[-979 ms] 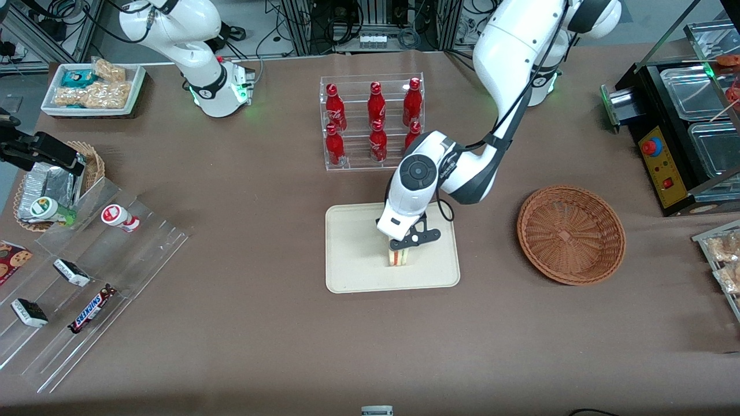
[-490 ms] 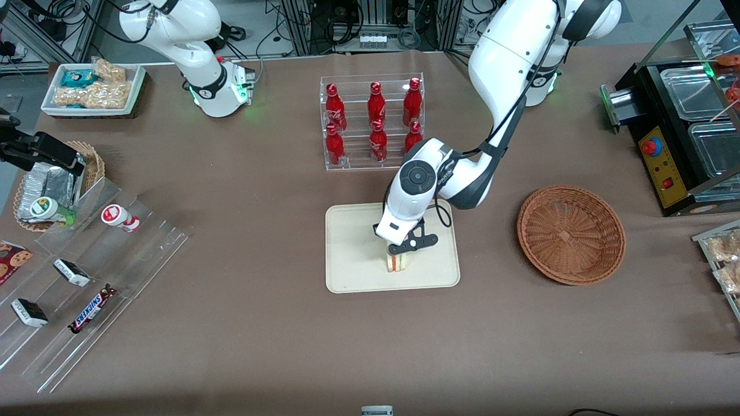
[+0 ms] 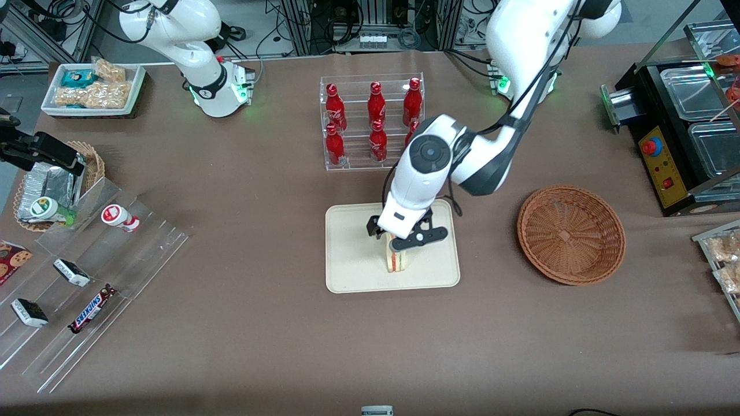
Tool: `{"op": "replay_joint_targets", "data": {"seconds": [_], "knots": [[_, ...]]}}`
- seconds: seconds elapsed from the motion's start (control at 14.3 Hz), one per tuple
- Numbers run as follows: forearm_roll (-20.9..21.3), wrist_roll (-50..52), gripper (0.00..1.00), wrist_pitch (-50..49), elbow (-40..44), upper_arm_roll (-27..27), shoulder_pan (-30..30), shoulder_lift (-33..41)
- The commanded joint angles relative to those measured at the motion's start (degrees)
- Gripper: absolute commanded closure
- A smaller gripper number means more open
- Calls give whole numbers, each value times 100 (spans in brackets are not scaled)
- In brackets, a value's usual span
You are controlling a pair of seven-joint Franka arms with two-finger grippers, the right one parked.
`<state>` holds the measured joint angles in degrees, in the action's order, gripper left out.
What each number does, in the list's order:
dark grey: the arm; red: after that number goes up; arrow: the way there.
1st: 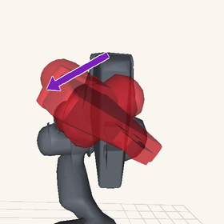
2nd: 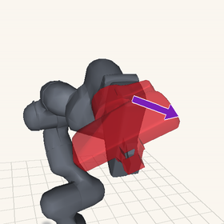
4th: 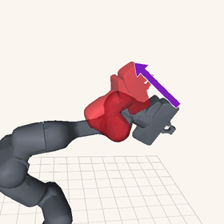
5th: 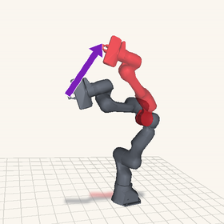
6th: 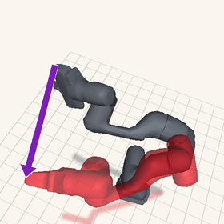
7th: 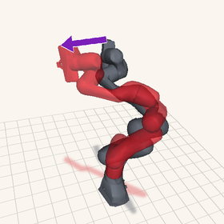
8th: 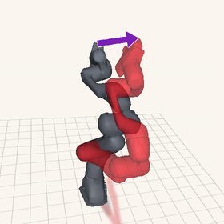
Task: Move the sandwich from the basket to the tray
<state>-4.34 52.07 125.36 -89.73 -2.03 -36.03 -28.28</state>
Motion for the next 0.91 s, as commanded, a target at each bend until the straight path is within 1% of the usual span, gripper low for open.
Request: {"op": "replay_joint_targets", "data": {"seconds": [0.0,0.07,0.21,0.49,0.63,0.77,0.84], "knots": [[74,-328,0,-484,-176,1,296,384],[83,-425,0,-790,-203,1,454,463],[91,-653,0,-969,-247,1,797,569],[91,-2013,0,-1346,-651,1,1772,1078],[91,-2638,0,-1740,-704,1,2229,1342],[152,-2929,0,-2014,-713,1,2555,1570],[283,-3105,0,-2163,-722,1,2722,1693]]}}
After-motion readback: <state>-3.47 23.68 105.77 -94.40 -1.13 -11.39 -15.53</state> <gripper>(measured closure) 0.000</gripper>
